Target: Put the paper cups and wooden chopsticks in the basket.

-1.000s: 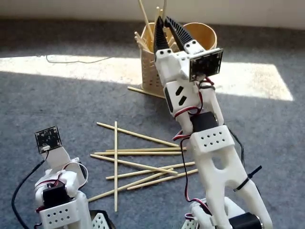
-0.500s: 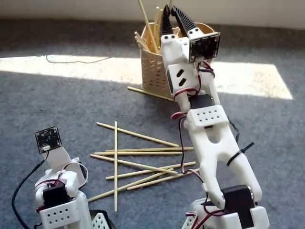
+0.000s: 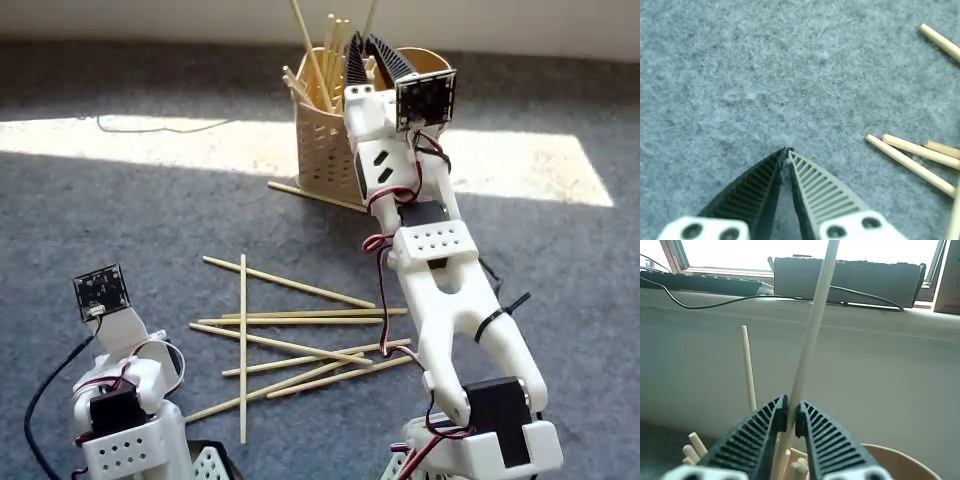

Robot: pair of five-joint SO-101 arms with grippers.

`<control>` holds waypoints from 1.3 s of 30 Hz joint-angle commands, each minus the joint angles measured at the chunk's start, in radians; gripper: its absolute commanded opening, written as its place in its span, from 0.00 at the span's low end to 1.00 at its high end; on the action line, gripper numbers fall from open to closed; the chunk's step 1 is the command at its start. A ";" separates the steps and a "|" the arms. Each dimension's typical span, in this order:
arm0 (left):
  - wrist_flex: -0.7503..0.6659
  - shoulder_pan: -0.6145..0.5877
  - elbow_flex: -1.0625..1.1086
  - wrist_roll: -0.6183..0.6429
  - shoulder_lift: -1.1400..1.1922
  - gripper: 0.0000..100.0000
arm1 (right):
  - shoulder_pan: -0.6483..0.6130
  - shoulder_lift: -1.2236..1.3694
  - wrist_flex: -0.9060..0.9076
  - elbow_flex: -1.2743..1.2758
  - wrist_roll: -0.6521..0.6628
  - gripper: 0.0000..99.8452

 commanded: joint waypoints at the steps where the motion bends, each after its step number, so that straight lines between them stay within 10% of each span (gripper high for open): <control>1: 0.005 0.008 0.019 -0.005 -0.002 0.01 | 0.008 -0.015 -0.019 0.018 0.011 0.01; 23: 0.005 0.008 0.019 -0.005 -0.002 0.01 | -0.039 -0.334 0.292 0.071 0.112 0.16; 39: 0.005 0.008 0.019 -0.005 -0.002 0.01 | -0.157 -0.734 1.115 0.068 0.218 0.16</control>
